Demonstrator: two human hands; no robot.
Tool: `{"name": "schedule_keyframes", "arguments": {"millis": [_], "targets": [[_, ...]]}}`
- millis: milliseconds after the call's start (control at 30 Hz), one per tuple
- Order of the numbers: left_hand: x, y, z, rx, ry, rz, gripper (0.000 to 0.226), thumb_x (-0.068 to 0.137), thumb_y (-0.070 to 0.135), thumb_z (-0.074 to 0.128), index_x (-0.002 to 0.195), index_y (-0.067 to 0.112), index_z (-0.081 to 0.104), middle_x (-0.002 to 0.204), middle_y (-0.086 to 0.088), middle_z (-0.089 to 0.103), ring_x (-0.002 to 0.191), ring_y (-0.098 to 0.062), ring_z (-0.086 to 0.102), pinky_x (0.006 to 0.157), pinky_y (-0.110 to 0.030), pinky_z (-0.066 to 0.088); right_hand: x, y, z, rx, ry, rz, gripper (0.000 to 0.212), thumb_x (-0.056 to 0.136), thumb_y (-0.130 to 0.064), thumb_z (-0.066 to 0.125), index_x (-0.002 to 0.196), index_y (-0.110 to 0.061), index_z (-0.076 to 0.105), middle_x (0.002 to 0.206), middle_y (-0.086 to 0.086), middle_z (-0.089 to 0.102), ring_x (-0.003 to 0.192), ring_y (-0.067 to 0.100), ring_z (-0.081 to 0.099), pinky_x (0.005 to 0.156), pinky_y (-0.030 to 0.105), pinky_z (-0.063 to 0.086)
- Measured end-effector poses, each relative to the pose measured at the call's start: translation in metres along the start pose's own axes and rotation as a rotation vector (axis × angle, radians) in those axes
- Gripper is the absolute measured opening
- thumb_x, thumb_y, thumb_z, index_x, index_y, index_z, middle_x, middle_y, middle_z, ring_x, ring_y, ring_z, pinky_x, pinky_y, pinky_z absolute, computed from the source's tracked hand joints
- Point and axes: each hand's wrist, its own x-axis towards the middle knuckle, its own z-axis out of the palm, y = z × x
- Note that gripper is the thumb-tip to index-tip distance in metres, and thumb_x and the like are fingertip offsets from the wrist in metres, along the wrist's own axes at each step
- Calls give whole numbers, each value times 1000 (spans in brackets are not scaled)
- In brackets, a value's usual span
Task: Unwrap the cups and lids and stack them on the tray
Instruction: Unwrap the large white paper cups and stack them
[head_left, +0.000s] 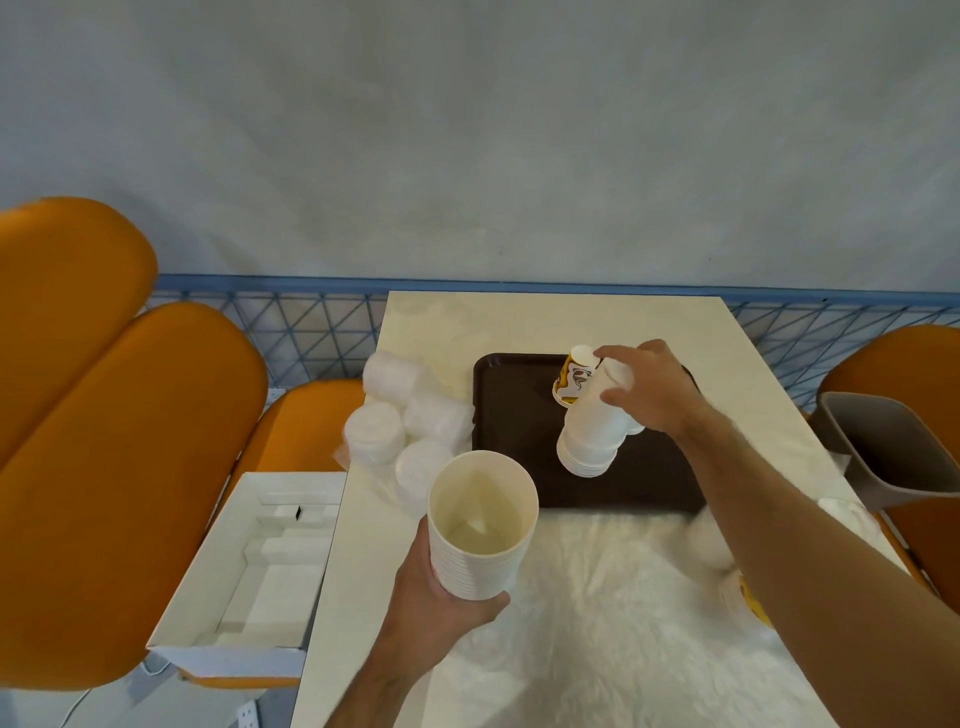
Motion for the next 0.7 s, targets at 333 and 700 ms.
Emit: {"name": "schedule_keyframes", "arguments": {"millis": [333, 700], "targets": [[-2, 6, 1, 9, 1, -12, 94, 49, 28, 99, 127, 34, 46, 112, 22, 62, 108, 3, 57, 75, -7, 50, 1, 17, 24, 30, 0, -37, 80, 83, -16, 81, 151, -19, 39, 155, 7, 39, 136, 30, 43, 109, 46, 42], [-4, 13, 0, 58, 45, 11, 83, 55, 11, 97, 115, 38, 46, 103, 23, 63, 104, 13, 57, 72, 0, 44, -148, -93, 16, 190, -432, -463, 104, 66, -52, 89, 152, -35, 32, 145, -26, 37, 131, -1, 38, 109, 23, 38]]}}
